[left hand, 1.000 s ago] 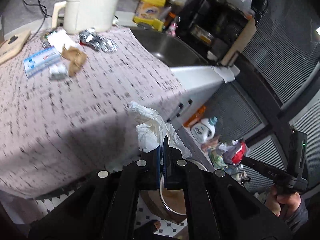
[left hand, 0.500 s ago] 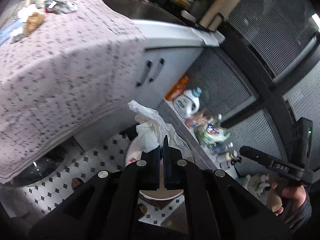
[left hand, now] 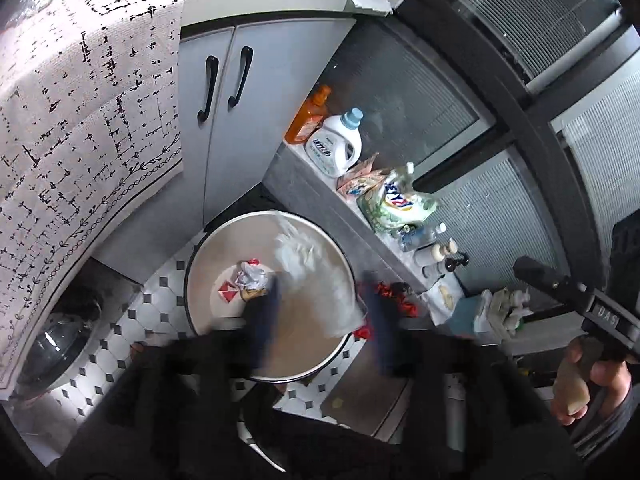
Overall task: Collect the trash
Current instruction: 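Grasp the white blister pack with the left tool while the right tool grasps brown paper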
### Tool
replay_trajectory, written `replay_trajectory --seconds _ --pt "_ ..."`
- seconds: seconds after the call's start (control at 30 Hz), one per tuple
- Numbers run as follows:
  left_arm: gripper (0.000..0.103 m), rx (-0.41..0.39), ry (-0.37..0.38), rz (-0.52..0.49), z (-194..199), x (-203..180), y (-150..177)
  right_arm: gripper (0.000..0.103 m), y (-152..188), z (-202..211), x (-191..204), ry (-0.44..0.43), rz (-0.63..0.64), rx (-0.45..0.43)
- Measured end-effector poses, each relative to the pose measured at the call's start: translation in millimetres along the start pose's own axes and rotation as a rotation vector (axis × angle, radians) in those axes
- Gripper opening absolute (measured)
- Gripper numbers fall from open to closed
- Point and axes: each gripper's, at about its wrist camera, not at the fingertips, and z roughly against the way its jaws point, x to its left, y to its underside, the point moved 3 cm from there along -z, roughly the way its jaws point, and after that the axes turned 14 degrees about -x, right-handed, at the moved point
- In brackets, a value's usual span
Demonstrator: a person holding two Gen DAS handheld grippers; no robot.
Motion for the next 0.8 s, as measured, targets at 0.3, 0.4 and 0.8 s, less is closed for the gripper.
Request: replay_trajectory --seconds 0.3,0.4,0.8 --pt "0.085 -0.072 -0.054 0.021 34 32 -25 0.075 -7 -9 22 0.002 0.005 -0.011" --pt "0.09 -0.099 -0.093 0.039 51 54 -35 0.083 -14 -14 40 -0.006 0.01 -0.03" --pt "0.094 -0.241 -0.224 0.092 121 142 -87 0.095 -44 -36 127 -0.054 0.045 -0.073"
